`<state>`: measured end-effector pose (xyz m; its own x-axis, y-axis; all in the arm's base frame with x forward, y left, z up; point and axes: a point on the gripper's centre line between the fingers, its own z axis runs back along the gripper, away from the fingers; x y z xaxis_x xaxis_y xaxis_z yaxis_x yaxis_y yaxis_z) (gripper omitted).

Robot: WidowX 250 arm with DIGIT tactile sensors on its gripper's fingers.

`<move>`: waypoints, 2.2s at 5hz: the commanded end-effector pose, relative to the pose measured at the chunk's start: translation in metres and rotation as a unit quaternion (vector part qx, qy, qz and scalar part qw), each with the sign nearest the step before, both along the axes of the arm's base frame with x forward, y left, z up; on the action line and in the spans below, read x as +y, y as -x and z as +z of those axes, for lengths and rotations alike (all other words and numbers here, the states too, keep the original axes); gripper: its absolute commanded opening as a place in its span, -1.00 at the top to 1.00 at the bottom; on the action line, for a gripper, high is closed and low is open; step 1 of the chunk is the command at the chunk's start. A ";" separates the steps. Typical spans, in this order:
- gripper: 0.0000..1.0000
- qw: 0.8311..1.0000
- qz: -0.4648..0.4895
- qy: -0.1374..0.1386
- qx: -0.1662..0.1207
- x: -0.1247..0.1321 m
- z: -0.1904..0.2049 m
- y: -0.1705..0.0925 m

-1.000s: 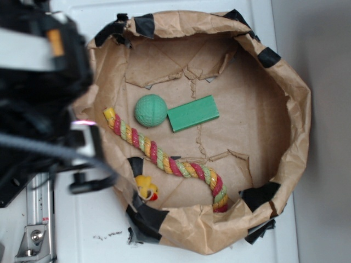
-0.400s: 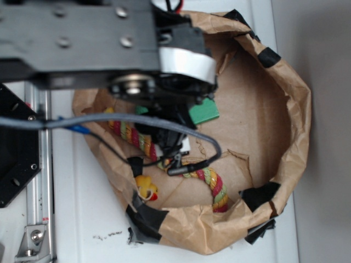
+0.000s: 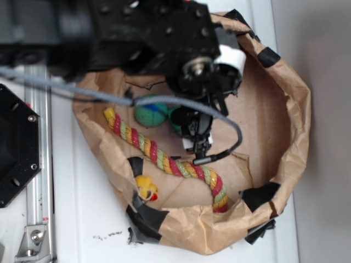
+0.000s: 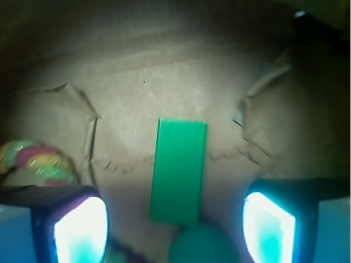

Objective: Grab the green block.

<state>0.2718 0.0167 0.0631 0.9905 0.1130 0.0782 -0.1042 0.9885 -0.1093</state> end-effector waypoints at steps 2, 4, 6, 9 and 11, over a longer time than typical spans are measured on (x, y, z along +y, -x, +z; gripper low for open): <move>1.00 1.000 -0.014 0.013 -0.002 -0.009 -0.049 -0.022; 1.00 0.999 -0.018 0.011 -0.024 -0.008 -0.029 -0.021; 1.00 0.989 -0.125 -0.041 -0.071 -0.016 0.060 -0.002; 1.00 0.985 -0.143 -0.064 -0.070 -0.019 0.134 0.011; 1.00 0.984 -0.146 -0.067 -0.076 -0.017 0.137 0.016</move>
<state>0.2574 0.0035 0.1859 0.9695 -0.1864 0.1591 0.1862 0.9824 0.0162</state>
